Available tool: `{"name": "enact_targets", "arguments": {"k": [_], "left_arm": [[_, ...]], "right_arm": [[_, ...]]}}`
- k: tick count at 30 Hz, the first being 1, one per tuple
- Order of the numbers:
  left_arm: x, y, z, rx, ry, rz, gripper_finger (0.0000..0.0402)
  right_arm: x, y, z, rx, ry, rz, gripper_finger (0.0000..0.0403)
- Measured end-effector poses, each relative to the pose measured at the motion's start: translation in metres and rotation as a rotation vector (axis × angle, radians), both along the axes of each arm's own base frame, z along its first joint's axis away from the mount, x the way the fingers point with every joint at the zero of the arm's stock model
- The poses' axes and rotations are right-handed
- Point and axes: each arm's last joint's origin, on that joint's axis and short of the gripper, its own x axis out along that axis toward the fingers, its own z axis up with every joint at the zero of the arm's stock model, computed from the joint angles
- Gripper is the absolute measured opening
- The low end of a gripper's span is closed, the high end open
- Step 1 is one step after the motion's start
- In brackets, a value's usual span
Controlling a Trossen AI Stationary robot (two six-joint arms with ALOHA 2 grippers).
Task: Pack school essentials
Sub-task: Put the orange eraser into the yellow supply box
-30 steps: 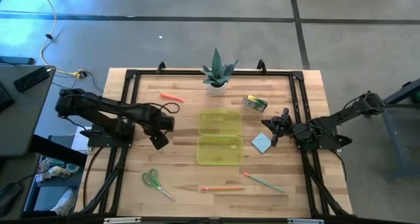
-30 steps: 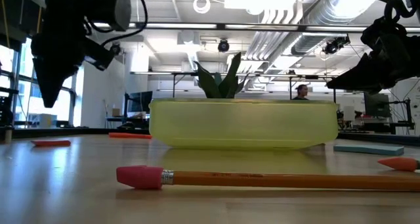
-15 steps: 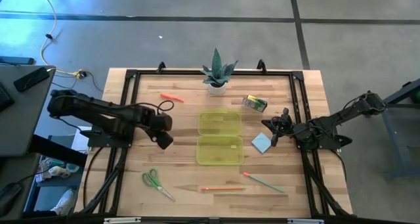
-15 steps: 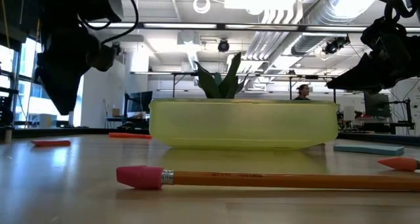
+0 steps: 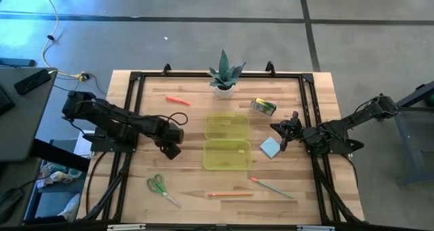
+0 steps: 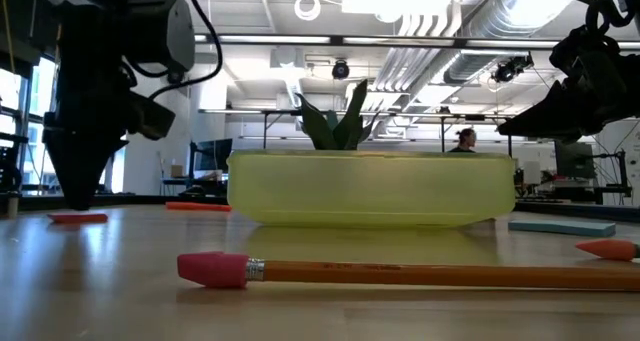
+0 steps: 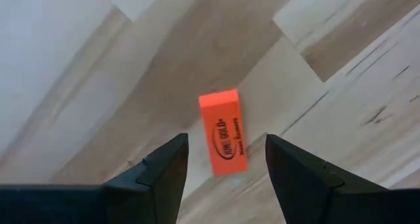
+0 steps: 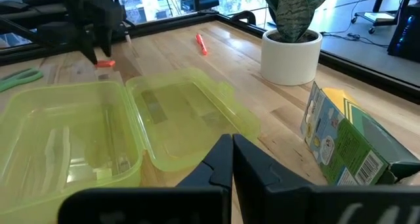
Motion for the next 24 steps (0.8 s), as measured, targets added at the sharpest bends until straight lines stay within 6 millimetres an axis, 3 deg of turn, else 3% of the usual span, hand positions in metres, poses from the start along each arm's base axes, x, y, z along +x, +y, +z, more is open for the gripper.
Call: {"name": "enact_targets", "arguments": {"k": [14, 24], "left_arm": [[0.006, 0.0, -0.017, 0.008, 0.076, 0.044, 0.0191], [0.01, 0.0, -0.02, 0.03, 0.071, 0.063, 0.0121]], "right_arm": [[0.0, 0.0, 0.0, 0.0, 0.001, 0.0, 0.0], [0.0, 0.0, 0.0, 0.0, 0.0, 0.0, 0.0]]}}
